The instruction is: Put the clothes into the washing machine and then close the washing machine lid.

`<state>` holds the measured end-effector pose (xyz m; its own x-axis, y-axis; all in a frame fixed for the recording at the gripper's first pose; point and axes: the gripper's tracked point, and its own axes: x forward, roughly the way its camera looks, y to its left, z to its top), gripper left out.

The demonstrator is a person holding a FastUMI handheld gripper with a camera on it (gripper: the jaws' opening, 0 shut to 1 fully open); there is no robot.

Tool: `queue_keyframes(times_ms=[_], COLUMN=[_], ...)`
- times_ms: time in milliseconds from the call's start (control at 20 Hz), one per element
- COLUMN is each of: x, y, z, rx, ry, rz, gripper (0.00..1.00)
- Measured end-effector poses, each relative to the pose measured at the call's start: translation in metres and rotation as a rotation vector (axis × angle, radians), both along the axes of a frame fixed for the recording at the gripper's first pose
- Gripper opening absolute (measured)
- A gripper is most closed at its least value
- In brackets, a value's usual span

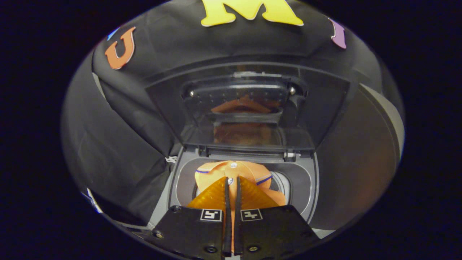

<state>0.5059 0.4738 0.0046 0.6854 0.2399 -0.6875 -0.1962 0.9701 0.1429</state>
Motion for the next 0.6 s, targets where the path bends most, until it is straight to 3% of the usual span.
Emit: queue_keyframes(times_ms=[350,600], x=[0.004,0.007], y=[0.003,0.003], z=[-0.041,-0.04], rx=[-0.032,-0.069], ry=[0.162,0.146], rz=[-0.055,-0.066], gripper=[0.06,0.07])
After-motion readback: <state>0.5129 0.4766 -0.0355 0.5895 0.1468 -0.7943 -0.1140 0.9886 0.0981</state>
